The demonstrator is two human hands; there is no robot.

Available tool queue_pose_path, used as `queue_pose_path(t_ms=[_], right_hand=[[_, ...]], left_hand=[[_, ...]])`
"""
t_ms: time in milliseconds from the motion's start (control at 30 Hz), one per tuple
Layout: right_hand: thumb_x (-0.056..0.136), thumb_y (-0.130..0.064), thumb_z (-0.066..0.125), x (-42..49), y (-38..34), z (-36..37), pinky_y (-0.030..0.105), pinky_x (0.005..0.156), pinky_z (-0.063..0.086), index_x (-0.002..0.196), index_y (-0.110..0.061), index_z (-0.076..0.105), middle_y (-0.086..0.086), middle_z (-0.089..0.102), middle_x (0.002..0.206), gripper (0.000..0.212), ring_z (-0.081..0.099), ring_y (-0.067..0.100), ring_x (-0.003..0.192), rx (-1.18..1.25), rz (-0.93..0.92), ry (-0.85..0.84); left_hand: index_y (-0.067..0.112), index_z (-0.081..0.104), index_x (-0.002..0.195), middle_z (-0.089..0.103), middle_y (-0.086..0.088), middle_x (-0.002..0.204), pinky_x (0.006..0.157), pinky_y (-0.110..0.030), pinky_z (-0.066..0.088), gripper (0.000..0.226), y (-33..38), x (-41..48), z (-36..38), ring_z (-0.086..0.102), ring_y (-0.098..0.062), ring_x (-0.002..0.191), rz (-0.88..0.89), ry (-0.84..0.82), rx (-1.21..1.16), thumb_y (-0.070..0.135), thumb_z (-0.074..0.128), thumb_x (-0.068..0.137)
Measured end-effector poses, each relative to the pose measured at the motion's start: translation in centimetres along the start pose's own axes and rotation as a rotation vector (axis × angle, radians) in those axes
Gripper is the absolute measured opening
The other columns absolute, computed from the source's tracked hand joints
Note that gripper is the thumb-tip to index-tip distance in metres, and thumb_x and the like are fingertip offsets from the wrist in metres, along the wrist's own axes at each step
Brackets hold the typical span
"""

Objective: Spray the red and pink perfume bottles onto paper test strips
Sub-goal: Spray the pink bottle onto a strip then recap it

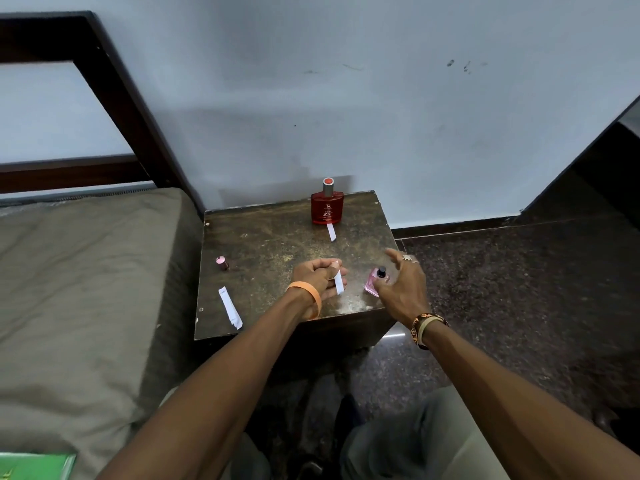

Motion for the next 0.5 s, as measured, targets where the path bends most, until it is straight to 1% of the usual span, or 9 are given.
queue_pose_path(t_ms=[100, 167, 200, 267, 333, 367, 433, 500], right_hand=[[0.084, -0.015, 0.067, -1.3, -2.0, -1.1, 0.038, 0.103, 0.043, 0.132, -0.016, 0.057, 0.01, 0.054, 0.133, 0.049, 0.049, 0.025, 0.122, -0.057, -0.101, 0.11], [0.086, -0.017, 0.065, -2.2, -3.6, -1.6, 0.042, 0.1, 0.046, 0.128, -0.016, 0.061, 0.009, 0.056, 0.128, 0.043, 0.05, 0.025, 0.117, -0.056, -0.161, 0.168], [0.088, -0.018, 0.065, -2.6, -4.6, -1.7, 0.042, 0.096, 0.049, 0.126, -0.016, 0.062, 0.008, 0.058, 0.124, 0.039, 0.052, 0.023, 0.112, -0.039, -0.189, 0.172], [0.091, -0.021, 0.064, -3.3, -6.6, -1.3, 0.039, 0.086, 0.054, 0.123, -0.014, 0.064, 0.003, 0.063, 0.108, 0.033, 0.058, 0.018, 0.099, 0.013, -0.236, 0.115], [0.092, -0.023, 0.063, -4.1, -8.5, -0.5, 0.038, 0.08, 0.056, 0.119, -0.014, 0.068, -0.001, 0.067, 0.096, 0.029, 0.062, 0.014, 0.088, 0.044, -0.265, 0.013], [0.093, -0.023, 0.063, -4.4, -9.4, 0.1, 0.037, 0.08, 0.056, 0.118, -0.015, 0.069, -0.001, 0.068, 0.096, 0.028, 0.063, 0.014, 0.087, 0.063, -0.272, -0.041], [0.095, -0.022, 0.061, -5.0, -10.9, 1.2, 0.034, 0.084, 0.056, 0.118, -0.015, 0.07, 0.002, 0.071, 0.103, 0.026, 0.065, 0.014, 0.093, 0.127, -0.276, -0.133], [0.096, -0.02, 0.06, -5.5, -12.3, 1.9, 0.031, 0.088, 0.054, 0.121, -0.013, 0.069, 0.004, 0.072, 0.112, 0.028, 0.065, 0.013, 0.1, 0.187, -0.265, -0.179]], left_hand=[[-0.001, 0.062, 0.108, 0.067, -0.02, 0.107, 0.079, -0.039, 0.056, 0.017, 1.2, -1.2, -1.1, 0.067, -0.033, 0.099, 0.028, 0.015, -0.017, 0.003, 0.054, 0.094], [-0.002, 0.062, 0.109, 0.068, -0.02, 0.106, 0.08, -0.039, 0.056, 0.018, 2.0, -2.2, -1.8, 0.068, -0.032, 0.098, 0.047, 0.02, -0.03, 0.002, 0.053, 0.094], [-0.002, 0.062, 0.109, 0.068, -0.02, 0.105, 0.078, -0.038, 0.057, 0.018, 2.5, -2.8, -2.1, 0.068, -0.031, 0.096, 0.06, 0.02, -0.034, 0.002, 0.054, 0.094], [-0.002, 0.063, 0.109, 0.069, -0.02, 0.104, 0.077, -0.036, 0.057, 0.019, 3.3, -3.8, -2.5, 0.068, -0.03, 0.093, 0.084, 0.018, -0.044, 0.003, 0.054, 0.094], [0.0, 0.063, 0.108, 0.069, -0.019, 0.103, 0.075, -0.036, 0.058, 0.018, 4.0, -5.0, -3.1, 0.069, -0.029, 0.091, 0.109, 0.018, -0.058, 0.004, 0.054, 0.093], [0.001, 0.064, 0.106, 0.07, -0.018, 0.102, 0.072, -0.034, 0.059, 0.016, 4.5, -5.6, -3.4, 0.069, -0.028, 0.089, 0.122, 0.021, -0.065, 0.004, 0.055, 0.093], [0.003, 0.066, 0.103, 0.07, -0.015, 0.099, 0.064, -0.031, 0.058, 0.014, 5.4, -6.5, -4.2, 0.069, -0.024, 0.085, 0.151, 0.037, -0.069, 0.005, 0.056, 0.093], [0.004, 0.066, 0.102, 0.069, -0.014, 0.099, 0.062, -0.031, 0.057, 0.014, 6.3, -7.6, -5.2, 0.068, -0.024, 0.085, 0.169, 0.048, -0.071, 0.005, 0.057, 0.092]])
Point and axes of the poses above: each hand's wrist, its own x-axis towards the middle knuckle, its own z-axis out of the palm, y = z × x, the point moved 3 cm from there along x, towards the middle knuckle
